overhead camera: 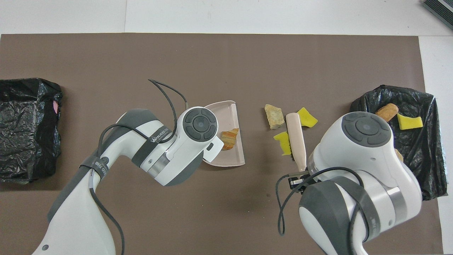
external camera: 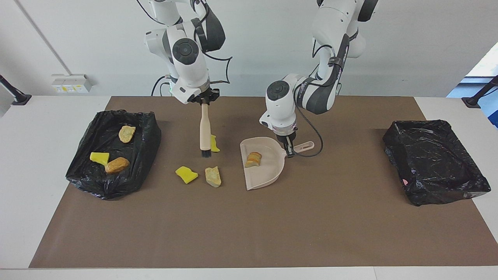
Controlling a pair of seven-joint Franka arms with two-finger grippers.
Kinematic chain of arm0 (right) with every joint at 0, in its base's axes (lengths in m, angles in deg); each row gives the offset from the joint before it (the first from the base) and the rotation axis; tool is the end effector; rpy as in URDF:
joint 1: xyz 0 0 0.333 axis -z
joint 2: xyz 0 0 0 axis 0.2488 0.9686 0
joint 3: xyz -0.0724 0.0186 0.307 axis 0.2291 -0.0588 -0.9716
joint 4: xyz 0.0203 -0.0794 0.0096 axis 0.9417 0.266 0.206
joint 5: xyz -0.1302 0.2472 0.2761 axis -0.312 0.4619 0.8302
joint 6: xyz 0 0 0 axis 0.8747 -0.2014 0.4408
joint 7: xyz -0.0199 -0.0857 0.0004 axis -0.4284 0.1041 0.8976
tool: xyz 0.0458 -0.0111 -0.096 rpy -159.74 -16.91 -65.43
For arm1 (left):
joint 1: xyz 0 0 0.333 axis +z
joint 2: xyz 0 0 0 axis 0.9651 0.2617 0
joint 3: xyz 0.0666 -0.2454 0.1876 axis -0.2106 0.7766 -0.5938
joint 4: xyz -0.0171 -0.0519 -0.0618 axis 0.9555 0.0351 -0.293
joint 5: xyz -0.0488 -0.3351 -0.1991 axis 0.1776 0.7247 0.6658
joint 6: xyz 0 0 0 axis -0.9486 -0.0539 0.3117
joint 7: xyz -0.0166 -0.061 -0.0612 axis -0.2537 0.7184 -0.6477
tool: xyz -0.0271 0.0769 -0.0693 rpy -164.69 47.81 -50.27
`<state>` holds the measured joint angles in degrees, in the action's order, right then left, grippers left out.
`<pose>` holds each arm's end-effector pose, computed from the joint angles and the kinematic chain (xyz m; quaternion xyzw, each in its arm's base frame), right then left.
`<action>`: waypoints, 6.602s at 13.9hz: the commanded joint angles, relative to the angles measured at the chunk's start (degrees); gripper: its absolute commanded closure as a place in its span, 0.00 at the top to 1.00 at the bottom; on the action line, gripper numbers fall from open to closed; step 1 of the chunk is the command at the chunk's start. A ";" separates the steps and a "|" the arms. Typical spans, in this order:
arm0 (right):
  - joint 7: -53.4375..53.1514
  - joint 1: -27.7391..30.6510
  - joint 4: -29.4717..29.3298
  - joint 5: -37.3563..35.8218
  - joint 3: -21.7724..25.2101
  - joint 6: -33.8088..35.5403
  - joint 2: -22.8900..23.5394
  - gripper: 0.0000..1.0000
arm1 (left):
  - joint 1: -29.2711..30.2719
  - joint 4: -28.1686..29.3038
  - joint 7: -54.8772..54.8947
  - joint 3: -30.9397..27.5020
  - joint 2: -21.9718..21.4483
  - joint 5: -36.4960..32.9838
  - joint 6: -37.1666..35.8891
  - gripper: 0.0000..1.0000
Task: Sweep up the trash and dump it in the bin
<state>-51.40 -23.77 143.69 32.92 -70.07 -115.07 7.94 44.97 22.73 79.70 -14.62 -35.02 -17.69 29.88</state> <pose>0.4553 0.1620 0.4517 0.9829 0.0636 -0.1696 0.0326 0.5096 -0.3541 0.3474 -0.7225 0.6817 0.0587 0.0994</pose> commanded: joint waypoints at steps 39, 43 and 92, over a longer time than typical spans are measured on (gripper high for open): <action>5.13 6.12 0.70 -2.26 -1.01 -4.51 11.45 0.00 | -0.11 3.98 -0.86 -0.41 -2.12 -0.76 2.54 0.00; 1.79 1.20 -0.08 7.57 -1.01 -7.86 15.23 0.00 | -0.11 4.07 -1.30 -0.41 -2.12 -0.76 2.45 0.00; -15.42 -5.93 -14.69 12.44 -2.07 9.35 11.03 0.00 | 5.51 4.78 11.33 -0.15 -3.43 0.38 2.81 0.00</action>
<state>-63.40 -29.69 127.82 47.48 -71.45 -107.42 21.07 47.78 25.66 87.00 -15.28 -36.92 -17.73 30.87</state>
